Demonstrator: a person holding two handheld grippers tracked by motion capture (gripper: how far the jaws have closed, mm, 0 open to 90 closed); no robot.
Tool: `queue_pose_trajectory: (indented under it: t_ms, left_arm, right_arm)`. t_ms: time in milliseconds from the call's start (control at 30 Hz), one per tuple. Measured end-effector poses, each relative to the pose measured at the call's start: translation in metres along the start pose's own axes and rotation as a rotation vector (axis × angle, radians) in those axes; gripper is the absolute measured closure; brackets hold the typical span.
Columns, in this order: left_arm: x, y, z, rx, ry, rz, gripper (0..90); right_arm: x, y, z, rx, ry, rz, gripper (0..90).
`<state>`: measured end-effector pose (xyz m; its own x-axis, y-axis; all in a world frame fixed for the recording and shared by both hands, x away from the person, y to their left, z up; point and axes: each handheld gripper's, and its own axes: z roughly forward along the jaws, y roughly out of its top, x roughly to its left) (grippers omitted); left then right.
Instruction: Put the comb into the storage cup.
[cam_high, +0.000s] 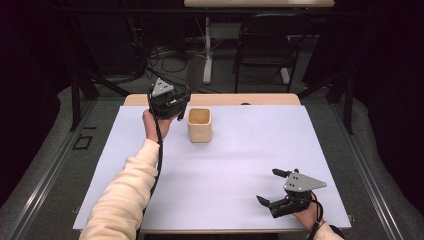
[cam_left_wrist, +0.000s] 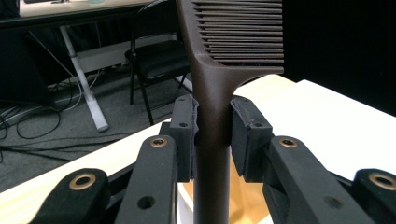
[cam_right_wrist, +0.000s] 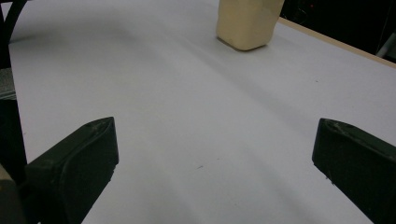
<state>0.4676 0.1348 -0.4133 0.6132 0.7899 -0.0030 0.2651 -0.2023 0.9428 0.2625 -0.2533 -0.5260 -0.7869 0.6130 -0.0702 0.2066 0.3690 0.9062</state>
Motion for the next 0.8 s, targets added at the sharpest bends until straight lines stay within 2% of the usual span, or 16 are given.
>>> queue_pose_trajectory:
  t_ms: [167,800]
  left_arm:
    - [-0.0012,0.0017,0.0022,-0.006,0.003,0.008,72.2]
    - [-0.0025,0.0034,0.009,-0.041,-0.006,-0.003,72.2]
  right_arm:
    - [0.0,0.0,-0.0001,0.0,0.0,0.0,0.0]
    - [0.0,-0.0001,0.0001,0.0,0.001,0.003,0.0]
